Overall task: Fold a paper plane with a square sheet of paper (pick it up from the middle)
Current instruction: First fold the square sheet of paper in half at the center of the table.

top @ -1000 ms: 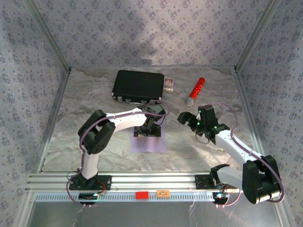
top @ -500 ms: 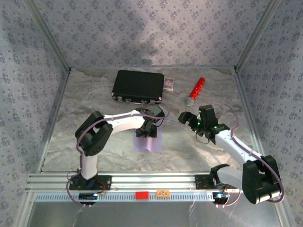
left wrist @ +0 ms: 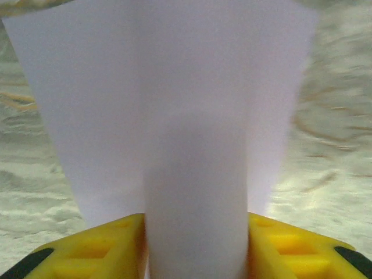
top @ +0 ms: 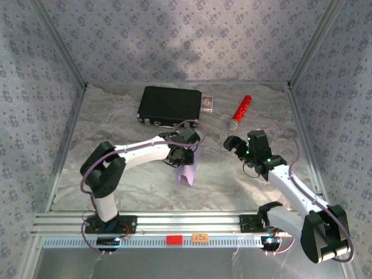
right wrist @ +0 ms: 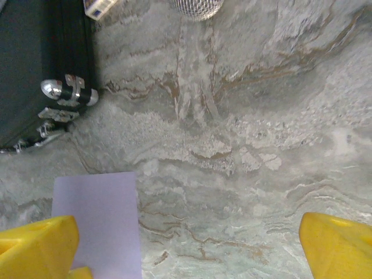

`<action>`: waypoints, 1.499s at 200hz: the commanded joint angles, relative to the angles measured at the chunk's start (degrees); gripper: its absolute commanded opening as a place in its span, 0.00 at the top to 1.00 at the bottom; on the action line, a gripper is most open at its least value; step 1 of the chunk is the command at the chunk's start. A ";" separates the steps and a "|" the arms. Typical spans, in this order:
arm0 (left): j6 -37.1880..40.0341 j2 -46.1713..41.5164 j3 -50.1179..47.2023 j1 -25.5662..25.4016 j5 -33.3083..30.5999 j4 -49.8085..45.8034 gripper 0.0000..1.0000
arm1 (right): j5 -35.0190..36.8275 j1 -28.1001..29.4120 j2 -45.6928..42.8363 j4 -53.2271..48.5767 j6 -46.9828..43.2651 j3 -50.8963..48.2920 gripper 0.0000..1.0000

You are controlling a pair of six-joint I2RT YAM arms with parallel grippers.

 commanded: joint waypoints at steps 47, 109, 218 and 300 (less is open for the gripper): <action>-9.42 -7.44 -11.36 6.54 23.40 31.44 0.57 | 5.02 -0.36 -8.96 1.21 2.13 -4.46 0.01; -23.47 -1.88 -22.82 8.13 32.34 61.01 0.58 | 2.53 -0.19 -8.56 6.36 5.14 -5.90 0.01; -20.17 4.20 -22.00 7.82 31.71 58.75 0.58 | -11.80 0.07 -1.01 13.07 -4.12 -4.10 0.15; -16.88 4.89 -19.92 6.24 25.50 50.15 0.53 | -12.38 0.57 2.70 12.56 -3.91 -3.24 0.18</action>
